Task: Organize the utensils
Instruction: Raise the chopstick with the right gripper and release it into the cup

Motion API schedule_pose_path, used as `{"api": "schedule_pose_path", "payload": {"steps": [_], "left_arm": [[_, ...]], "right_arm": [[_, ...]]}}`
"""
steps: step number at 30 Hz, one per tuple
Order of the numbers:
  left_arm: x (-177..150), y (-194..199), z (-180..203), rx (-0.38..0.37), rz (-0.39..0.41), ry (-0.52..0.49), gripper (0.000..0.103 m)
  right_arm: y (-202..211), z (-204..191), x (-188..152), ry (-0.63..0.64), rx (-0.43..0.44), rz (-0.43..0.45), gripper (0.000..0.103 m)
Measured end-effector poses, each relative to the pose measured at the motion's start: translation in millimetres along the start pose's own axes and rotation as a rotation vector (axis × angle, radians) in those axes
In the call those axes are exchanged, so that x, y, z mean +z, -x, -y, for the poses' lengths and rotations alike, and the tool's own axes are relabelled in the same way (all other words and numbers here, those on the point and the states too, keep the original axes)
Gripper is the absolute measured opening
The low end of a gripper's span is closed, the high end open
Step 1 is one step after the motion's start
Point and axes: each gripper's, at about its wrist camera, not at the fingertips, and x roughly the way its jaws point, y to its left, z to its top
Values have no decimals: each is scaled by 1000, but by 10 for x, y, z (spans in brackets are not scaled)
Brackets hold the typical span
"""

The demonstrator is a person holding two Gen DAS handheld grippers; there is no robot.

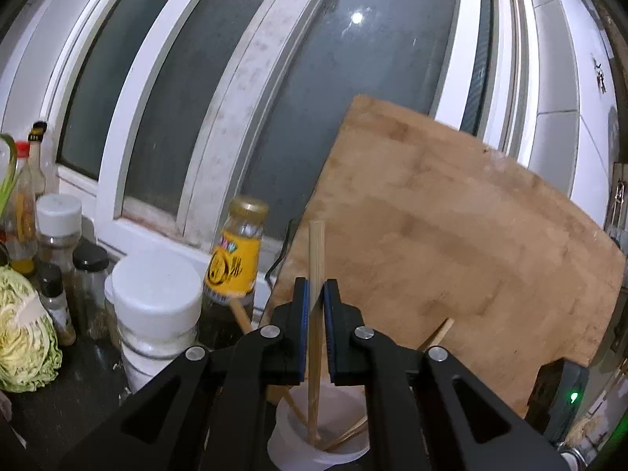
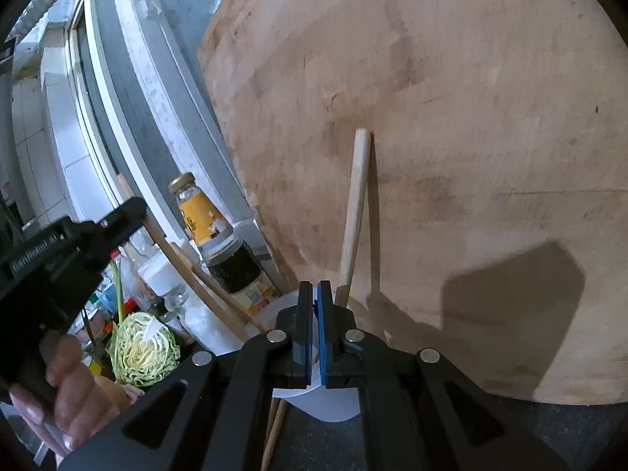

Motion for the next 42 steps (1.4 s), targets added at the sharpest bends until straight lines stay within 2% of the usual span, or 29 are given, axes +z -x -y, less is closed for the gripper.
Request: {"api": "schedule_pose_path", "payload": {"steps": [8,16,18,19,20,22,24,26,27,28,29,31,34,37,42], "left_arm": [[-108,-100,-70,-1,-43,9,7],[-252,-144,-57,24,-72,-38,7],[-268,-120,-53,28,-68,-51,7],[-267,-96,-47,31,-63,-61,7],[-266,-67,-40,35,-56,-73,12],[-265,25,-20,39,-37,-105,21],[-262,146,2,49,-8,-139,32],[-260,285,14,72,26,-169,54],[-256,354,14,90,40,-179,59],[-259,436,8,105,54,-185,65],[-259,487,-10,111,60,-187,70],[-267,598,-30,152,58,-200,76],[-310,734,-69,204,66,-223,89],[-386,825,-144,239,79,-229,98],[-517,841,-360,279,52,-196,101]], "right_arm": [[-28,-26,-14,-2,0,-27,3],[0,-53,-13,-2,0,-52,4],[33,-65,-18,-2,5,-55,7],[53,-78,-24,-1,10,-55,14],[65,-86,-25,-1,12,-53,22],[118,-101,-35,-3,18,-41,29],[167,-127,-39,5,28,-38,29],[214,-149,-42,12,33,-30,36],[238,-154,-44,13,30,-23,40],[267,-161,-48,15,25,-14,49],[292,-175,-50,21,21,-4,51],[340,-206,-50,38,16,8,52],[415,-229,-52,32,22,23,60],[462,-259,-51,39,27,30,61],[462,-330,-73,71,19,23,63]]}}
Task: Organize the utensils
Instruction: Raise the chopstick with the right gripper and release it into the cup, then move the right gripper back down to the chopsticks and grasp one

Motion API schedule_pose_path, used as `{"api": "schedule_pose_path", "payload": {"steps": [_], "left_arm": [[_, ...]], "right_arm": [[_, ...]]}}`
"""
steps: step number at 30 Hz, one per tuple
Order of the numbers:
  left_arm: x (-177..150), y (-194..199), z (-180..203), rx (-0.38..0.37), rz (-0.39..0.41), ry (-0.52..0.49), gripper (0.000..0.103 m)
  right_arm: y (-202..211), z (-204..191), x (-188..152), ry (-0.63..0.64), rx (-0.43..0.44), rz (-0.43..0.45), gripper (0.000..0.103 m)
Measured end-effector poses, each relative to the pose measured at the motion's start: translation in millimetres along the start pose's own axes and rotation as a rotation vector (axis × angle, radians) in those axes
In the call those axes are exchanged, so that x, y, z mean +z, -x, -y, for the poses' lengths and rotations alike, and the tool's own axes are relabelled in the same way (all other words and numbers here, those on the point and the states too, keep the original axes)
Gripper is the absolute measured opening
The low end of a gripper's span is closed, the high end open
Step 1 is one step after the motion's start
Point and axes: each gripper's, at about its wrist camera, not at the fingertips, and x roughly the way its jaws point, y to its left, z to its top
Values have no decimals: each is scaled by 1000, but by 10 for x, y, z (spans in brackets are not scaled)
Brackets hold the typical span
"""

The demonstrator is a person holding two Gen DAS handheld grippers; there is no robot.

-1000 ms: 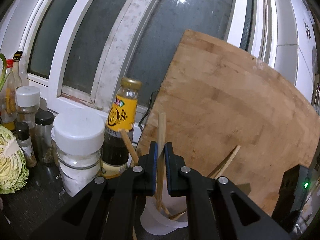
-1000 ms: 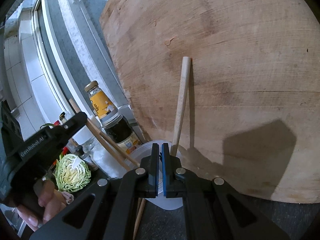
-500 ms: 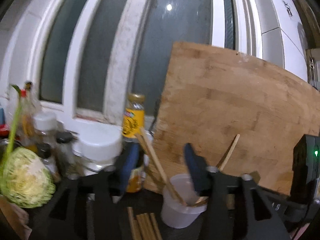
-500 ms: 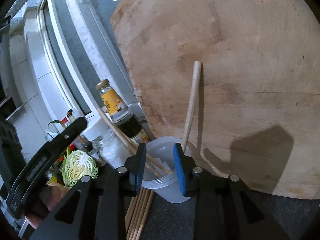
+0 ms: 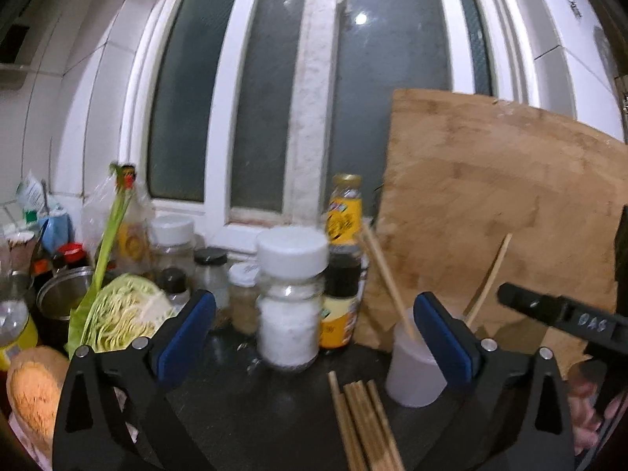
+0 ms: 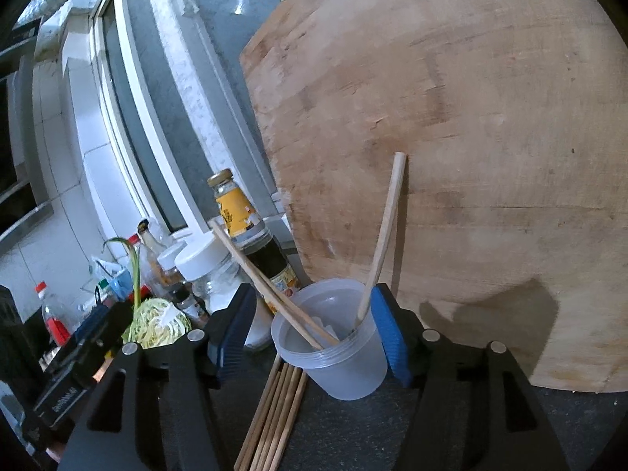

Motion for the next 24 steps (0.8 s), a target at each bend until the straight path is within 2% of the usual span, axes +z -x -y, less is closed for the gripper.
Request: {"api": "schedule_pose_path", "payload": {"steps": [7,15,22,24], "left_arm": [[-224,-277,-145,31,-146,-1,102],[-383,-291,-215,30,-118,31,102],[-359,-375,-262,83,-188,27,102],[-374,-380,-283,83,-200,25,102]], "right_arm": [[-3,-61,-9,15,31,-27,63],[-61,-216,-74,90,56,-85,63],[-246,-352,-198,165,128,-252,63],[-306,-385,-255,184,103,-273,63]]}}
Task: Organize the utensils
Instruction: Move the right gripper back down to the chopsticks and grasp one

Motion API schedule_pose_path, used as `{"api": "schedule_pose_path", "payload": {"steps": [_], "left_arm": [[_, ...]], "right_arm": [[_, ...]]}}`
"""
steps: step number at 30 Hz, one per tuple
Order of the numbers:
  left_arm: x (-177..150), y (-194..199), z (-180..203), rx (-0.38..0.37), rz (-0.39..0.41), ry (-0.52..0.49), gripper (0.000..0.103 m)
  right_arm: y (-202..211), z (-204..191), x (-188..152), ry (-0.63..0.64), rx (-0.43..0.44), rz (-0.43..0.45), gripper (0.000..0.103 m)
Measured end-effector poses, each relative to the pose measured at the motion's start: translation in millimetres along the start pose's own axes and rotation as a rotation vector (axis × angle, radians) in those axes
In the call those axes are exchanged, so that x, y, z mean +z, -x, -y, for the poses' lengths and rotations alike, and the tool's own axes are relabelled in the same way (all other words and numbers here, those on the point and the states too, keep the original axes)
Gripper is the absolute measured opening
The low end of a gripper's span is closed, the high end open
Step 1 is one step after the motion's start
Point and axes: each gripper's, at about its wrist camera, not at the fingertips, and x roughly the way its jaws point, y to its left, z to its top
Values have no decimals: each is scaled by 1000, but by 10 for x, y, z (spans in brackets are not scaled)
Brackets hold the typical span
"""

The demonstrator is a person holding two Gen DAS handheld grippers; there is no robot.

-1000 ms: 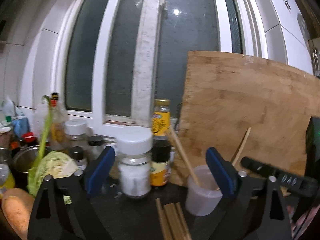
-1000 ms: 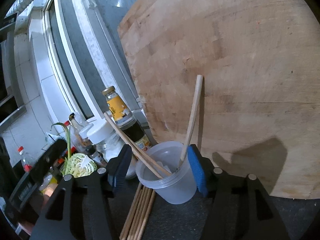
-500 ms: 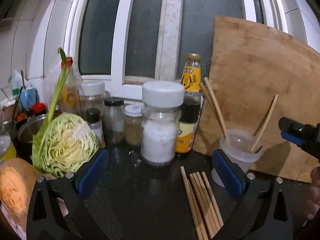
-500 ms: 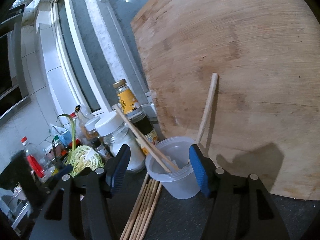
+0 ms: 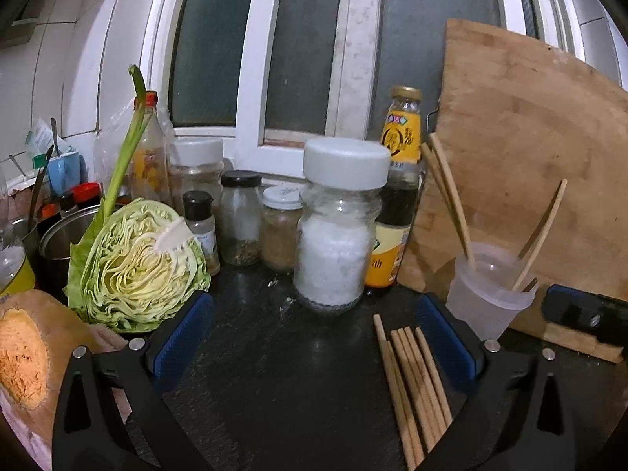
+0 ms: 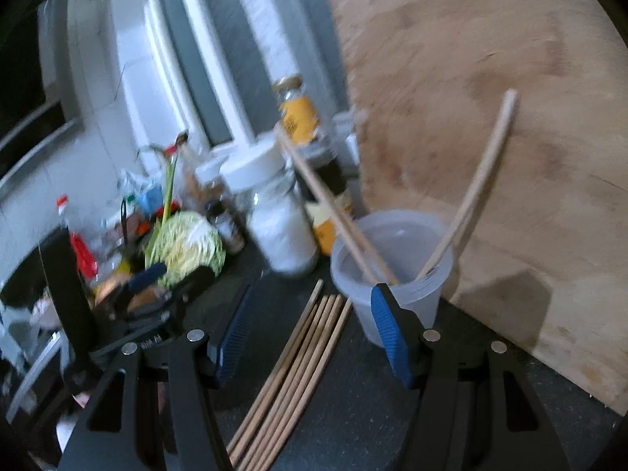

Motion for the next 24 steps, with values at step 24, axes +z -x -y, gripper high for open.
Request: {"api": "schedule_pose_path", "payload": {"steps": [24], "left_arm": [[-175,128,51,32,169,-33,102]], "right_arm": [[-890,57,-277,-97,-117,-241,26]]}}
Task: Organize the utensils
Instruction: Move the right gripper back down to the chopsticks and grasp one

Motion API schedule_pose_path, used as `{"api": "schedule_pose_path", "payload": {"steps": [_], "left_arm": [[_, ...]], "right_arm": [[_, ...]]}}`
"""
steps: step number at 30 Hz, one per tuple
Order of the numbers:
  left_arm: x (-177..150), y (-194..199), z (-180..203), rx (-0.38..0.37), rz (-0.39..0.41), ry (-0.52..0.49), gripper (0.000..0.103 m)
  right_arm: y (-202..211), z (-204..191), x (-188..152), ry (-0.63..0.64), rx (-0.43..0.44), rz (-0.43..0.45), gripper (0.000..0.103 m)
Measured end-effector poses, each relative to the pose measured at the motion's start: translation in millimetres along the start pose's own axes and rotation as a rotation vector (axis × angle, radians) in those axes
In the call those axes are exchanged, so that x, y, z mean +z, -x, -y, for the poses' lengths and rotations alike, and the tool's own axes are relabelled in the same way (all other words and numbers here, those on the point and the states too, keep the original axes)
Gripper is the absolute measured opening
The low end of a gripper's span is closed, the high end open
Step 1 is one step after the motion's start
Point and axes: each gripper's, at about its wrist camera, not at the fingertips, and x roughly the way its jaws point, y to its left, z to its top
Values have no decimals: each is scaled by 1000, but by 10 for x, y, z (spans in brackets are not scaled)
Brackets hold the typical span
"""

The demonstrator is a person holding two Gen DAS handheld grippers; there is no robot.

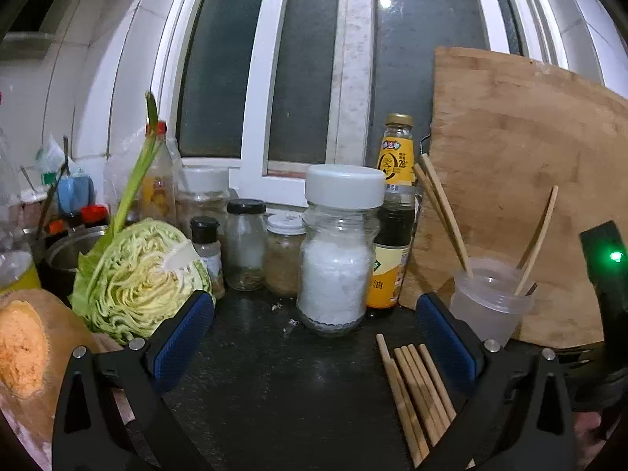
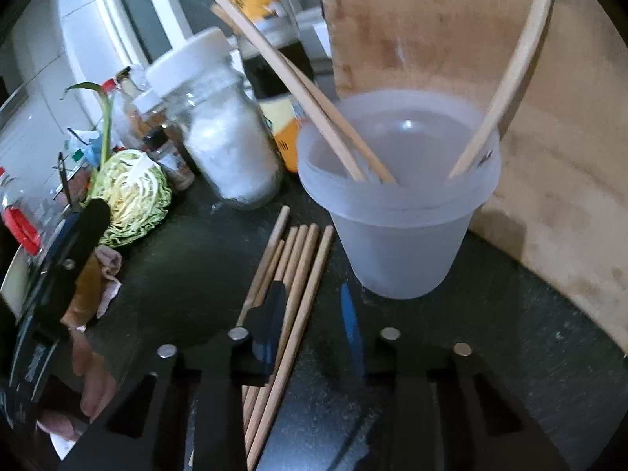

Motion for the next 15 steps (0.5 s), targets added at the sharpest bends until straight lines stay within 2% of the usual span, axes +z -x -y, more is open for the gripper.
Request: {"api": "schedule_pose_path", "payload": {"steps": [3,15], "left_arm": [[-8,-23,93,27,-15,-53,102],[-13,-11,58,46,-24,-46,102]], "right_arm": [[-79,-22,-6,7,-31,1,23],[-300,-174,-23,75,-80,-48,22]]}}
